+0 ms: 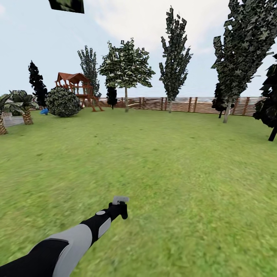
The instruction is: In the garden, pick up the pesticide atomizer on the floor and spray pesticide onto both trees until each tree trunk is fully covered.
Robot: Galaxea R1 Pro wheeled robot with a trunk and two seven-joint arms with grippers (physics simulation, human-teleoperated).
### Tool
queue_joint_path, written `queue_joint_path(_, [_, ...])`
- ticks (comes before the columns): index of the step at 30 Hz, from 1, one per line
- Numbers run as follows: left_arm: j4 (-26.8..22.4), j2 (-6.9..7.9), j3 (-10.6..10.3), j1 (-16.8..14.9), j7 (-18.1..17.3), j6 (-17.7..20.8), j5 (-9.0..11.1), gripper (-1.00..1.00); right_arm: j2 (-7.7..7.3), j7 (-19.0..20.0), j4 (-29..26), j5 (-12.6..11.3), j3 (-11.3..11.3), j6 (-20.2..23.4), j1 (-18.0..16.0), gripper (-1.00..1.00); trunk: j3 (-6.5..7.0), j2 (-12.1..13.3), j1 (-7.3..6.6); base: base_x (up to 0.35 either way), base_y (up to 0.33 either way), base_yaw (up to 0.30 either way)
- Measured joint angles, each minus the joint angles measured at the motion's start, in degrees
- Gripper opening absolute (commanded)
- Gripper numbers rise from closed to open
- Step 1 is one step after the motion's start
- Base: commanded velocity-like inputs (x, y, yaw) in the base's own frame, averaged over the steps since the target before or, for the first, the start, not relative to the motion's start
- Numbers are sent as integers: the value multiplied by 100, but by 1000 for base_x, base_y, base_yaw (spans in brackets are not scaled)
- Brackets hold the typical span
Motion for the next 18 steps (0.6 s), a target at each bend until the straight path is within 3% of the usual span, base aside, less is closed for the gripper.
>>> queue_joint_path(18, [0,-4,0,-1,0,0,0,-100,0,-2,-2,0,0,0,0,100,0,0,0,350,0,0])
